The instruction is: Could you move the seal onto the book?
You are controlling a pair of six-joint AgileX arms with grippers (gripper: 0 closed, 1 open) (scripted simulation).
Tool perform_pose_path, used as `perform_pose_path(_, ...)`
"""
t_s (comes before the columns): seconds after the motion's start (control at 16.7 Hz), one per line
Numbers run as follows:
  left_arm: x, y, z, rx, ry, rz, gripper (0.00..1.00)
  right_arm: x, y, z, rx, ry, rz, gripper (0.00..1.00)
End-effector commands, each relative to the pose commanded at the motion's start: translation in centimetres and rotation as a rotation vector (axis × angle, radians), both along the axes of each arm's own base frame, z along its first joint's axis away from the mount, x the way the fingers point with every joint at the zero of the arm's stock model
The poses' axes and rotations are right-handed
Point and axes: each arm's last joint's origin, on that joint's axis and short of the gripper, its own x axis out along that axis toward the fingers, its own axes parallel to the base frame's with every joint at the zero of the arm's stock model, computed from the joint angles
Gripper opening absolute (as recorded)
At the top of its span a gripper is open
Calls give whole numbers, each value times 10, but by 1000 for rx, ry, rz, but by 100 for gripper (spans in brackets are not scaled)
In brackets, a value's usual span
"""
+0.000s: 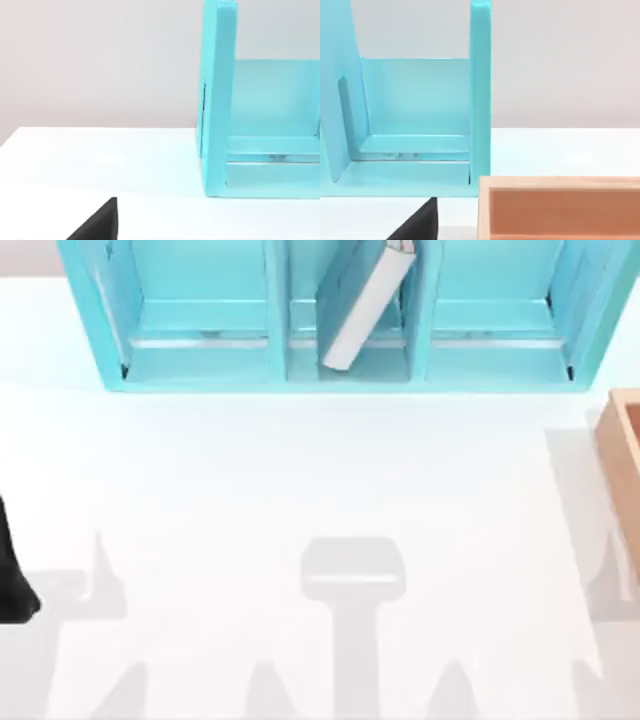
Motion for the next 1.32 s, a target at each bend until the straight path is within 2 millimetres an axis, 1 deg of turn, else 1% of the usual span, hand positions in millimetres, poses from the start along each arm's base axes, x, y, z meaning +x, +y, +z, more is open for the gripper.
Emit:
perform_pose_path(0.24,0,0,0,0,0,0,100,1,1,2,10,7,3,100)
perform_pose_path(0.42,0,0,0,0,0,0,100,7,6,9,51,41,12,100)
perform_pose_path(0.54,0,0,0,0,0,0,100,15,12,17,87,76,20,100)
perform_pose_path(0.72,0,0,0,0,0,0,100,35,27,30,143,140,27,100)
perform_pose_path(0.9,0,0,0,0,0,0,100,65,51,41,194,192,29,100)
perform_pose_path(1.02,0,0,0,0,0,0,100,88,73,44,223,219,28,100)
perform_pose_path(1.14,0,0,0,0,0,0,100,112,100,42,249,235,26,100)
perform_pose_path(1.32,0,0,0,0,0,0,100,147,144,31,283,239,23,100)
